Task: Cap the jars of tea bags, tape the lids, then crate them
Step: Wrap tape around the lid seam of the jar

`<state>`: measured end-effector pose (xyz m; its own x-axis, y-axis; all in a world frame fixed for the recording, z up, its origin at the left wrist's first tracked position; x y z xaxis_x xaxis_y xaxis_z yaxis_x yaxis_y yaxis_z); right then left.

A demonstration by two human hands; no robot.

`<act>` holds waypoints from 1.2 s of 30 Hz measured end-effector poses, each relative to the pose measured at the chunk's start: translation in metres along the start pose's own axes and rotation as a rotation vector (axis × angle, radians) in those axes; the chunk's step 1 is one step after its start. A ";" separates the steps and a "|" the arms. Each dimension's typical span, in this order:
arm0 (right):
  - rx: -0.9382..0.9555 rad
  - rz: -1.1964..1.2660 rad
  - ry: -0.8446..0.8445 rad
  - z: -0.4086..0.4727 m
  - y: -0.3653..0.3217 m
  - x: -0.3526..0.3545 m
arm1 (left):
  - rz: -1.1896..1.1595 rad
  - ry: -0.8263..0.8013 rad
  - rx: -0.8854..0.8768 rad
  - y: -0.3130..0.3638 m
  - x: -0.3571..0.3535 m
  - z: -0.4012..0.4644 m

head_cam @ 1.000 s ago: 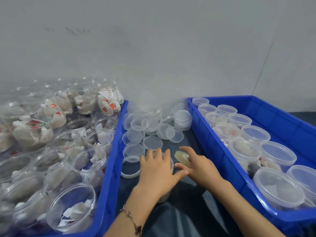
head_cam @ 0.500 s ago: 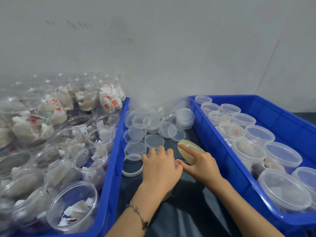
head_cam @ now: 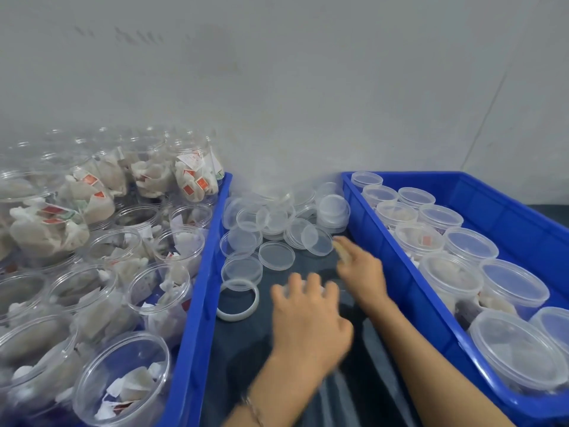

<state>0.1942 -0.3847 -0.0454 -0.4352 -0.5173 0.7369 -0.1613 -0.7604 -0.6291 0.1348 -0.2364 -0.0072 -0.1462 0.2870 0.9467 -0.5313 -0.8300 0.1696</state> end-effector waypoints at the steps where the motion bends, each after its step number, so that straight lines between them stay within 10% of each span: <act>1: -0.051 -0.019 -0.013 0.012 0.006 0.001 | -0.001 -0.017 -0.019 0.005 0.000 -0.005; 18: 0.367 -0.491 -0.396 -0.037 -0.005 -0.079 | -0.102 -0.021 0.239 -0.024 -0.007 0.011; 26: 0.336 -0.366 -0.264 -0.062 -0.009 -0.047 | -1.169 0.709 0.420 -0.094 0.030 -0.042; 31: 0.118 0.208 -0.105 -0.107 -0.016 -0.012 | -1.329 0.417 0.651 -0.109 -0.037 -0.068; 36: 0.218 0.247 -0.269 -0.135 -0.046 -0.020 | -1.177 0.238 0.664 -0.087 -0.055 -0.074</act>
<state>0.0906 -0.2863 -0.0645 -0.1858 -0.7565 0.6270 0.1227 -0.6510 -0.7491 0.1271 -0.1446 -0.0947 -0.0650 0.9933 0.0958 0.0462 -0.0929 0.9946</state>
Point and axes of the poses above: each hand's wrist, its own z-axis towards the middle knuckle, its own x-axis out of the back of the hand, y = z × x, the point moved 9 cm from there along z, towards the middle knuckle, and after that the axes turned 4 degrees about -z, right-handed, at the moved point
